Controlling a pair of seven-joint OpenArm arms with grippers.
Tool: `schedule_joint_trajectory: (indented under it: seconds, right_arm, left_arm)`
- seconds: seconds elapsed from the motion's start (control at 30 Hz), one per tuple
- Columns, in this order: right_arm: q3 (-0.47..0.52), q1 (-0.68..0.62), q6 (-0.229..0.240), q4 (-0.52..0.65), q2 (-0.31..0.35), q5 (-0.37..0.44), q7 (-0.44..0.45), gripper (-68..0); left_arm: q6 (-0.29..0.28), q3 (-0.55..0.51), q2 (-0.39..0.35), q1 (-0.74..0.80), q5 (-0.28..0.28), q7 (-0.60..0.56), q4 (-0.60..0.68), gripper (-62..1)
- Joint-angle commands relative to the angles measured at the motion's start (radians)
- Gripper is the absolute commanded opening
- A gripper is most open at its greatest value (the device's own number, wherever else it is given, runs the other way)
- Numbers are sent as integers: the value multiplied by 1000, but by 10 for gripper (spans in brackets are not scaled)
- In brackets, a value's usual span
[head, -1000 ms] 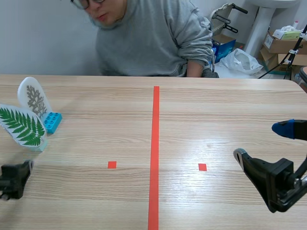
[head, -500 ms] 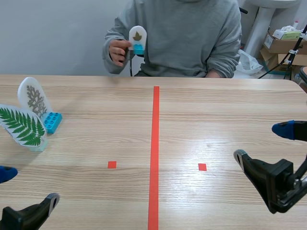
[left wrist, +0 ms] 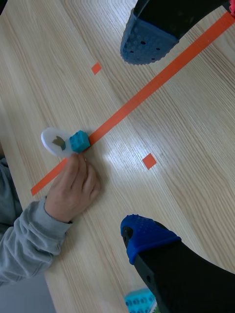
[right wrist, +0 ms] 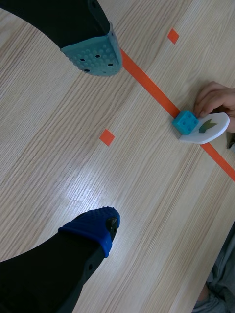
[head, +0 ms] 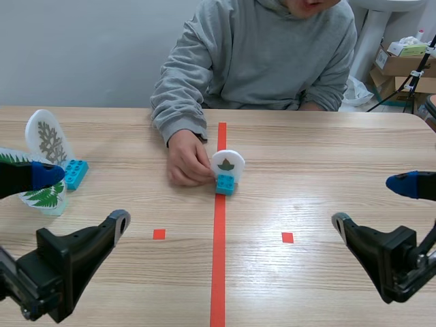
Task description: Do the leaf sorting experiment
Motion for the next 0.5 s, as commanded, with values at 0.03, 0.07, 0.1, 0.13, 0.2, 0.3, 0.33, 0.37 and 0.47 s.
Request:
schedule_joint_trajectory:
  seconds: [0.03,0.07,0.1,0.13,0.2,0.3,0.33,0.37,0.47]
  right_arm:
    - [9,9,0,13,0,3,16,-128]
    - [9,9,0,13,0,3,16,-128]
    - [9,9,0,13,0,3,16,-128]
    - [9,9,0,13,0,3,16,-128]
    - [9,9,0,13,0,3,16,-128]
    - [9,9,0,13,0,3,16,-128]
    - [9,9,0,13,0,3,16,-128]
    - [9,9,0,13,0,3,16,-128]
    - [9,9,0,13,0,3,16,-128]
  left_arm:
    - [-3,23,-2,-5,-8,-14,-5,14]
    - [-3,28,-2,-5,-7,-14,-5,14]
    - [-3,32,-2,-5,-7,-14,-5,14]
    - [-3,33,-2,-5,-7,-14,-5,14]
    - [-2,33,-2,-5,-7,-14,-5,14]
    - [-2,33,-2,-5,-7,-13,-5,14]
    - [-2,33,-2,-5,-7,-13,-5,14]
    - [-2,33,-2,-5,-7,-13,-5,14]
    - [-2,33,-2,-5,-7,-13,-5,14]
